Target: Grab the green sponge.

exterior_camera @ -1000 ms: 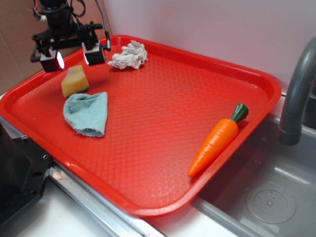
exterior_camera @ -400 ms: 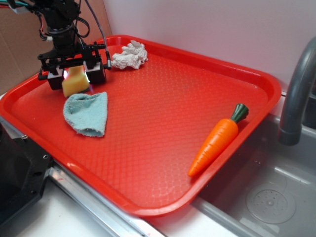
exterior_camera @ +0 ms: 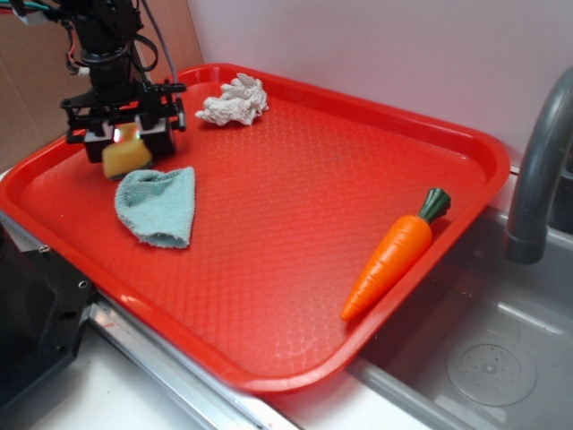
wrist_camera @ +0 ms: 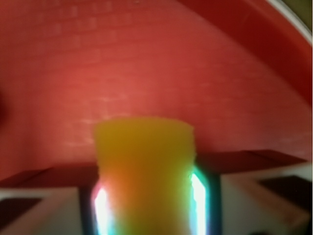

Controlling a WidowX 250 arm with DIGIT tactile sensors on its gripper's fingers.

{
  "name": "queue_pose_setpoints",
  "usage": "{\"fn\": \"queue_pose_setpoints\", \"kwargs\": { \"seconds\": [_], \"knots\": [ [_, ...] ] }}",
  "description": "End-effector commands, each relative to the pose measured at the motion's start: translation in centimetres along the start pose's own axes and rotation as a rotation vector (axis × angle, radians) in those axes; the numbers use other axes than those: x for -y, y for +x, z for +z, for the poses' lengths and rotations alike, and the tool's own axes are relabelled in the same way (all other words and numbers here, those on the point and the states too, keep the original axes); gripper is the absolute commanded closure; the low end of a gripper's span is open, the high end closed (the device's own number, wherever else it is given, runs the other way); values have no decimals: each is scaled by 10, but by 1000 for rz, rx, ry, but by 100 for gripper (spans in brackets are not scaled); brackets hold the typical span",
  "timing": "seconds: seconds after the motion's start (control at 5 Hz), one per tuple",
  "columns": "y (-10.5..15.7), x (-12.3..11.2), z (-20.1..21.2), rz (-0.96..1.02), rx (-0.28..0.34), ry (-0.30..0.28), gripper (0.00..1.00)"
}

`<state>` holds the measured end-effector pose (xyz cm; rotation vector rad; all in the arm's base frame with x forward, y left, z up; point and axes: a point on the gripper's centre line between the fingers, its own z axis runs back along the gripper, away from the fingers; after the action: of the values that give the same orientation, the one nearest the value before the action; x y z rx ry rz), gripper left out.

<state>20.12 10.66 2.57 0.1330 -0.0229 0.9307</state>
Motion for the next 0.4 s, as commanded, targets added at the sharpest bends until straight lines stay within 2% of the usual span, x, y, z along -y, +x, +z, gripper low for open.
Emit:
{"fn": "queue_pose_setpoints", "kwargs": {
  "seconds": [0.0, 0.2],
  "knots": [
    [-1, 25, 89, -352, 20, -75, 100],
    [-32, 45, 131, -530, 23, -131, 100]
  ]
}}
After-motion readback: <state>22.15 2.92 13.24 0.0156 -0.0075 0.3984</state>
